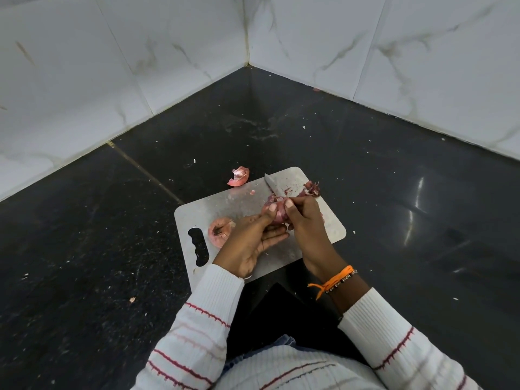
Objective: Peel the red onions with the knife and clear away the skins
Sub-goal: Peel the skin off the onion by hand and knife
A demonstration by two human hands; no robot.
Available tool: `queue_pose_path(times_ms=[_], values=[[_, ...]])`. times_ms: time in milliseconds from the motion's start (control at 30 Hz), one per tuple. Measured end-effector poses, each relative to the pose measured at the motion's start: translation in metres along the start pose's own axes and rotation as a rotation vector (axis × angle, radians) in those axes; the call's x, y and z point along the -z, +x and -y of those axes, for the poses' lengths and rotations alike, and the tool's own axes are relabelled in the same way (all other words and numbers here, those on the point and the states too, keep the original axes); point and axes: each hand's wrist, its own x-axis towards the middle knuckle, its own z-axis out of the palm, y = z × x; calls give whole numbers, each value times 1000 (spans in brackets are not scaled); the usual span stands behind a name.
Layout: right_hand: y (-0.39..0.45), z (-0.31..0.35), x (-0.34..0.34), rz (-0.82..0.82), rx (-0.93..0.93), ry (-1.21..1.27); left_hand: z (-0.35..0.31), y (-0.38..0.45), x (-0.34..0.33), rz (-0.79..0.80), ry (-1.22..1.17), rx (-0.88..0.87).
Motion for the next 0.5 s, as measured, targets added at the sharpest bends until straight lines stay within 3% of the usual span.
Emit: queue_pose_path(times_ms=[200, 367, 500], values=[[5, 1, 5, 40, 25, -114, -4, 0, 3, -63, 79, 23], [5, 4, 15, 256, 87, 5, -13, -1, 5, -96, 272, 31], [7, 3, 19, 281, 93, 59, -10, 0, 6, -87, 452, 1]])
